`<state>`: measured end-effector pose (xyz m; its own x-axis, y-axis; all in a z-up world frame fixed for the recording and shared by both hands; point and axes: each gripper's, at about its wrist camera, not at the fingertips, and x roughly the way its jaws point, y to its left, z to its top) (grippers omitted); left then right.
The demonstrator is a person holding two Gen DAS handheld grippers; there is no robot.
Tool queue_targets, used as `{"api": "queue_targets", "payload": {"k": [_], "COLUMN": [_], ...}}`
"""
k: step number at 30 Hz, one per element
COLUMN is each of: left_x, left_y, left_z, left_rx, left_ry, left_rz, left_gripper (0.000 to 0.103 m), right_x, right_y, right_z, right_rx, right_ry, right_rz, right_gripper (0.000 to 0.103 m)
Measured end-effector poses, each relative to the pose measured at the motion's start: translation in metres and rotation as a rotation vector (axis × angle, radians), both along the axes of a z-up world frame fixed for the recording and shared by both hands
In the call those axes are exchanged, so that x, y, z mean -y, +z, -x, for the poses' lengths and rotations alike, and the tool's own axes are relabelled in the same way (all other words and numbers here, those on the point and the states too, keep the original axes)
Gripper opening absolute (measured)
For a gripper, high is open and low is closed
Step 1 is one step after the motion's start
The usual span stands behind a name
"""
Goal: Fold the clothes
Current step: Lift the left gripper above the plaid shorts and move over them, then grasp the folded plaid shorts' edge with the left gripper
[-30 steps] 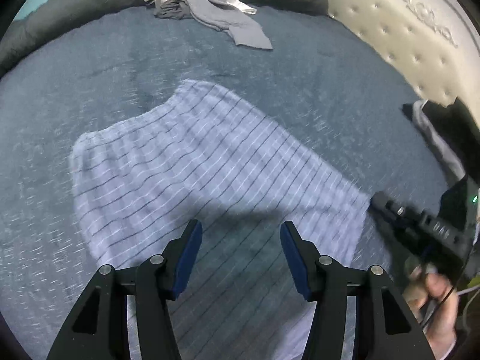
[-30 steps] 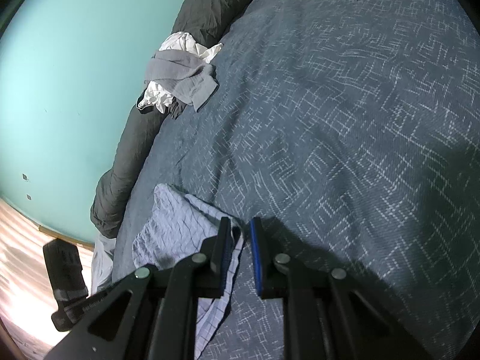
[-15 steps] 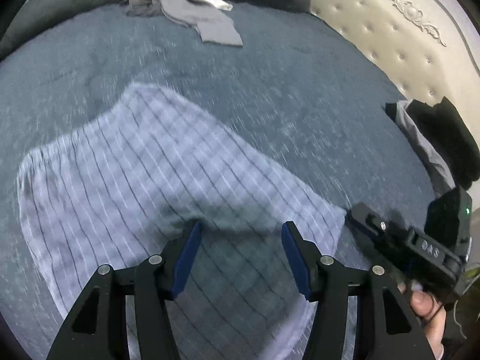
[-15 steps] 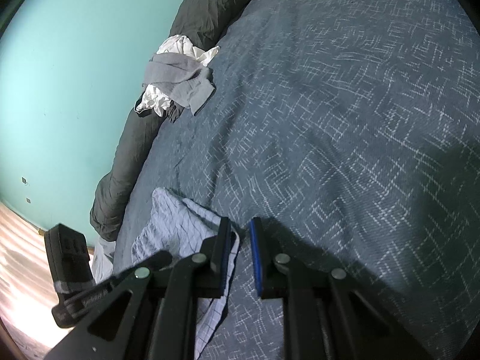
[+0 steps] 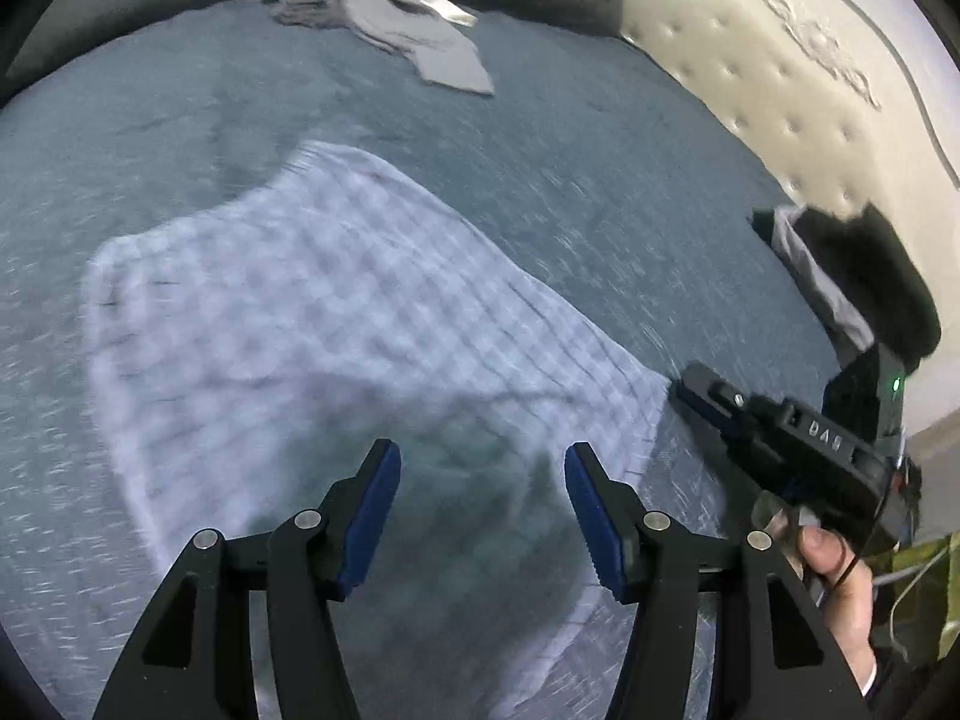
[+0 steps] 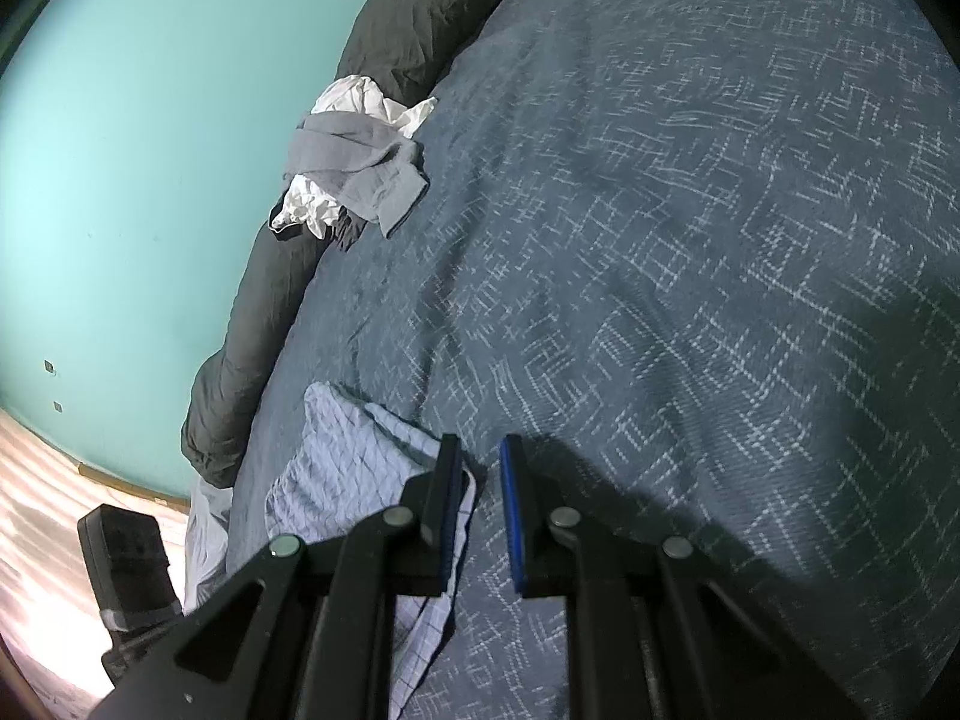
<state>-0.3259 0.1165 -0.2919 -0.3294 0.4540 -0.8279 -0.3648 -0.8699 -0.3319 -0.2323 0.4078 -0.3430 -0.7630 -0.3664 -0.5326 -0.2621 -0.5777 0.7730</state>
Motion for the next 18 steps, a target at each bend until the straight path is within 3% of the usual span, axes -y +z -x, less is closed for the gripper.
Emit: {"api": "queue_targets", "payload": {"k": [9, 14, 18], "left_x": [0.087, 0.118, 0.13], "left_y": [0.003, -0.003, -0.01], "left_z": [0.044, 0.061, 0.074], "left_rx": [-0.01, -0.012, 0.01], "left_ry": [0.303, 0.39, 0.393], "left_rz": [0.045, -0.025, -0.093], "left_gripper": [0.066, 0.066, 0.066], "right_x": [0.003, 0.004, 0.007], "right_y": [0.0, 0.0, -0.002], "right_z": [0.002, 0.002, 0.004], "right_rx": [0.003, 0.005, 0.013], "right_ry": [0.013, 0.021, 0.029], "right_rz": [-0.001, -0.003, -0.009], "right_gripper": [0.013, 0.013, 0.013]}}
